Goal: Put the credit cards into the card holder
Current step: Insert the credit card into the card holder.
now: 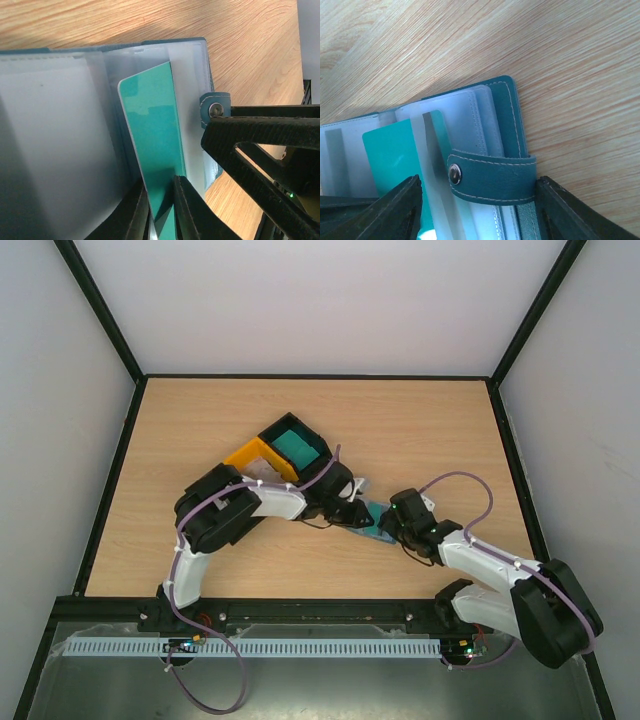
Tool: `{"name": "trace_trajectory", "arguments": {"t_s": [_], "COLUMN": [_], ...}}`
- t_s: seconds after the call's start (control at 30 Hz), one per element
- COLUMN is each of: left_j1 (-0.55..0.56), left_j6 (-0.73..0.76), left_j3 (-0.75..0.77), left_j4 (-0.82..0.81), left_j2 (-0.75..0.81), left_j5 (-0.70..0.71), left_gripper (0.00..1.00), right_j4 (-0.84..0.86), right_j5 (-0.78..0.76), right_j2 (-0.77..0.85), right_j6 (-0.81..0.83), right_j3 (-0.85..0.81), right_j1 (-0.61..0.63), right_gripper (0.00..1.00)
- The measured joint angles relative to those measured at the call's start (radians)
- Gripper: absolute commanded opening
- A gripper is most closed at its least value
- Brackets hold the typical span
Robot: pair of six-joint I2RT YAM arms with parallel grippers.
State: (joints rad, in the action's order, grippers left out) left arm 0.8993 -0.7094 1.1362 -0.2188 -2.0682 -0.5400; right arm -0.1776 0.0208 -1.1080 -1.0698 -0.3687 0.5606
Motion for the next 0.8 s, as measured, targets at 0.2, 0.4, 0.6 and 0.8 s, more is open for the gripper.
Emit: {"name": "trace_trajectory", "arguments": {"t_s": [0.2,0.4,0.6,0.8], "left_j1": [-0.001,-0.001,-0.001,-0.001], "left_j6": [0.039,0.086,0.105,0.114], "left_j3": [0.057,0.113,0.143,0.155], "left_j4": [0.061,0.122,0.138,0.15], "left_j2": [-0.022,-0.045,-0.066,-0.072], "left_j5": [-0.002,-0.018,-0.049,-0.059], "left_gripper": [0.14,0.14,0.14,0.19], "right_j4": [0.027,0.032,0.032,0.031], "right_j5": [0.034,0.049,0.053,0.052], "right_j2": [0.0,0.0,0.0,0.0], "right_j6": [0.021,0.034,0.038,0.038], "right_j3": [0.006,0.006,0.006,0.006], "right_j1": [-0.027,-0.04,-0.042,-0.042], "right_gripper": [0.61,0.61,0.61,0.6]}}
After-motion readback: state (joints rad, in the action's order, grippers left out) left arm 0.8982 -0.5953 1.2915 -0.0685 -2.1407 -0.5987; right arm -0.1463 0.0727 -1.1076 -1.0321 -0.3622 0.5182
